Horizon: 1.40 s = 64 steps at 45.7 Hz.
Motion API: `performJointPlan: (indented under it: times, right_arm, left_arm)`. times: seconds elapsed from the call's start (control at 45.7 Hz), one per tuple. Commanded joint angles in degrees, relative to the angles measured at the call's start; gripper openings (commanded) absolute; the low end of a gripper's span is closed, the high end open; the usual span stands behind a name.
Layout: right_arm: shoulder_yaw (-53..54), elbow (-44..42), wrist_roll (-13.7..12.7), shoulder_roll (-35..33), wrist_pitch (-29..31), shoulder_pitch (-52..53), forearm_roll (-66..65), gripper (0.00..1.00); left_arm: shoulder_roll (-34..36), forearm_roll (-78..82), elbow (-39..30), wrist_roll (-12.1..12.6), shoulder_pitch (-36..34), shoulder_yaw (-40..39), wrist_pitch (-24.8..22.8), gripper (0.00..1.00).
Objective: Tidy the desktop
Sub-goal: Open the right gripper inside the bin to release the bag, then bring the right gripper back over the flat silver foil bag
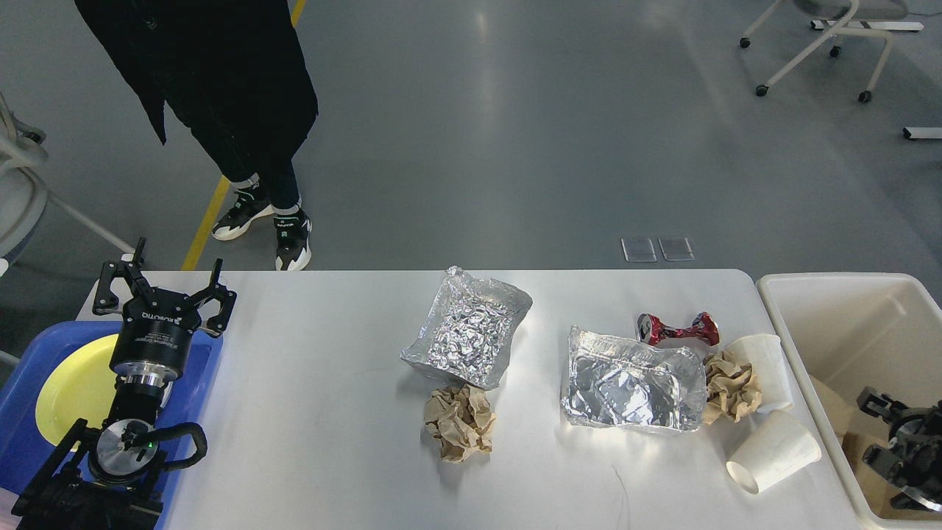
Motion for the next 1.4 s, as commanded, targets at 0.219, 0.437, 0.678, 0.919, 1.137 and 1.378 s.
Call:
performJointPlan:
  times: [0.219,0.437,0.678,0.919,1.137,1.378]
  right_arm:
    - [-1.2,20.0,-0.5,-11.1,8.1,19.0,-12.6,1.0]
    - [-16.2,33.6,-0.3,-12.5,26.6,41.8,-14.1,1.0]
    - [-26.0,49.1,-0.4,-4.8,46.2,65.1,-11.3,1.0]
    - [-25.9,63.4,-0.7,-1.9,59.2,87.1,2.8,1.0]
    - [-25.1,73.4,-0.9,3.8,59.7,96.2,3.2,1.0]
    - [-25.3,79.2,-0.9,6.0,57.9,100.2,7.2,1.0]
  left_arm:
    - [0.0,0.0,0.0,0.0,0.0,0.0,0.0,0.96]
    - [0.0,0.0,0.0,0.0,0.0,0.0,0.0,0.96]
    - [0.0,0.0,0.0,0.1,0.1,0.0,0.0,0.96]
    - [0.0,0.0,0.0,0.0,0.0,0.0,0.0,0.96]
    - [0.0,0.0,0.0,0.0,0.0,0.0,0.0,0.96]
    - [0.0,0.0,0.0,0.0,0.0,0.0,0.0,0.96]
